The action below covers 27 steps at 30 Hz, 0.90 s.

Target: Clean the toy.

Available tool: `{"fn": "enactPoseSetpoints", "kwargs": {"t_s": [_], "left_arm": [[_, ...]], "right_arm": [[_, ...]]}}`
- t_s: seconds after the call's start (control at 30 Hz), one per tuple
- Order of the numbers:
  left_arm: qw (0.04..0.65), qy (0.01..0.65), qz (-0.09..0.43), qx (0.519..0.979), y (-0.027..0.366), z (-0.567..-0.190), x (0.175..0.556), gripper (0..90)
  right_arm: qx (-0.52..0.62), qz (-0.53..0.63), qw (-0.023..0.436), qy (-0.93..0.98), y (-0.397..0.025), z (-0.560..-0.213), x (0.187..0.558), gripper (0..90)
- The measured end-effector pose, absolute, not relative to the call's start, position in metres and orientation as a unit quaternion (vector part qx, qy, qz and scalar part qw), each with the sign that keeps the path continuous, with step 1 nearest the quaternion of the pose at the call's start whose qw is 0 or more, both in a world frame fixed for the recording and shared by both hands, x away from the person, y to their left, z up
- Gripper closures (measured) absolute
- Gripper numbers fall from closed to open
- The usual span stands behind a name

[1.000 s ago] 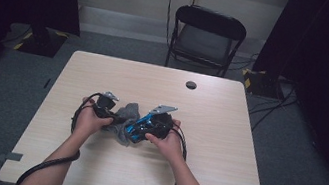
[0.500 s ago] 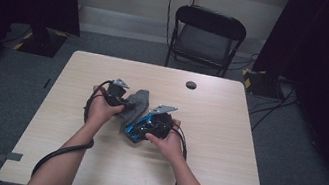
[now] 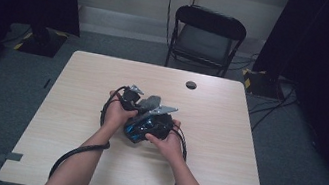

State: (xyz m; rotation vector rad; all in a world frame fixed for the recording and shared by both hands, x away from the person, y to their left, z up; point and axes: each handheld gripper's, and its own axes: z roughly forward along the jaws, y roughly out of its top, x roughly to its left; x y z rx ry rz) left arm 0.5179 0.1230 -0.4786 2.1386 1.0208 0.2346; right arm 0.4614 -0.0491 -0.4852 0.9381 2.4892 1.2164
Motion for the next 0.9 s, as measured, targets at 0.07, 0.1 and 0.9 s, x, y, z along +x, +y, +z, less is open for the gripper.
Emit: {"fn": "enactPoseSetpoints", "kwargs": {"t_s": [0.07, 0.1, 0.9], "left_arm": [[0.371, 0.398, 0.089, 0.834, 0.124, -0.479, 0.517, 75.1], [0.371, 0.4, 0.088, 0.834, 0.124, -0.479, 0.517, 75.1], [0.362, 0.391, 0.067, 0.844, 0.139, -0.477, 0.508, 75.8]], "right_arm": [[0.319, 0.412, 0.108, 0.847, -0.049, -0.485, 0.461, 7.6], [0.319, 0.412, 0.107, 0.847, -0.049, -0.485, 0.461, 7.6], [0.317, 0.413, 0.108, 0.847, -0.049, -0.485, 0.461, 7.6]]}}
